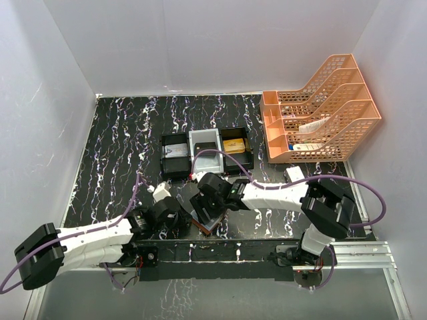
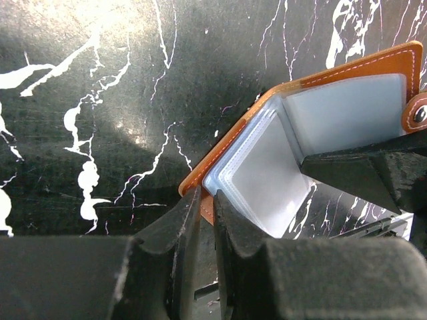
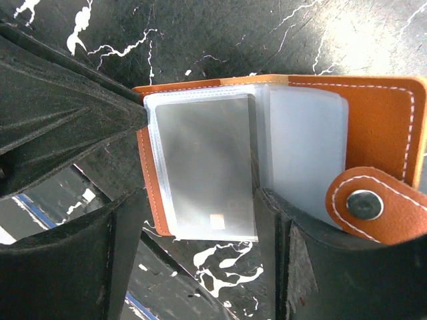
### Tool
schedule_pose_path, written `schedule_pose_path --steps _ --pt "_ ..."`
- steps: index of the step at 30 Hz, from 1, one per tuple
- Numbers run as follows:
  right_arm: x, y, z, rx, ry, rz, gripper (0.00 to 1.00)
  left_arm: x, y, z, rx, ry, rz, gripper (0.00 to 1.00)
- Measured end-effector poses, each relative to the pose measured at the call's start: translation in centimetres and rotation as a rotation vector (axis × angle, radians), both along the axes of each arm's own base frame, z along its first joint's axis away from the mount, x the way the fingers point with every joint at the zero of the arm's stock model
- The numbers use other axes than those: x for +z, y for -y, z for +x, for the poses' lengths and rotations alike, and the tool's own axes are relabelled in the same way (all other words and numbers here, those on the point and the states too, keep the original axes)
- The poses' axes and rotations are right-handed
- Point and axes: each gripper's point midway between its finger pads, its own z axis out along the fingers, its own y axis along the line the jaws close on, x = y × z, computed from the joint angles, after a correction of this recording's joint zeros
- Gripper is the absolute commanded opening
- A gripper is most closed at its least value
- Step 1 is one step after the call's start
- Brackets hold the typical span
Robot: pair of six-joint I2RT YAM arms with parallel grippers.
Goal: Take the credit cards out of the card holder
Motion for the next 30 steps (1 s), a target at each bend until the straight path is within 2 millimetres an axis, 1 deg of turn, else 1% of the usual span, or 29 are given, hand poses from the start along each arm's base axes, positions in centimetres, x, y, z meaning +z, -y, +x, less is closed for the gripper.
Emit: schedule_pose_path --steps 4,9,16,22,27,30 --pt "-0.1 0.3 0.3 0.023 0.024 -0.031 0.65 0.0 0.2 0.1 0.001 0.002 -0.003 0.13" --pt "-0.9 0.7 0.6 0.031 0.046 -0.067 0.65 0.1 0.1 0.1 0.003 0.006 -0.014 0.13" --pt "-1.0 0.5 0.8 0.027 0.048 -0.074 0.61 0.1 -0.1 -0.1 0.005 0.011 -0.024 0.13" --pt "-1.0 0.5 0.9 0.015 0.008 -0.023 0.55 0.0 -0.2 -0.1 0.003 0.015 -0.029 0.13" --pt "-0.6 0.6 1.1 -0.005 -0.067 0.065 0.55 0.1 -0.1 -0.1 -0.005 0.022 -0.03 0.14" --pt "-0.4 0.6 1.1 -0.014 -0.099 0.113 0.57 0.1 -0.2 -0.1 -0.015 0.027 -0.025 0.15"
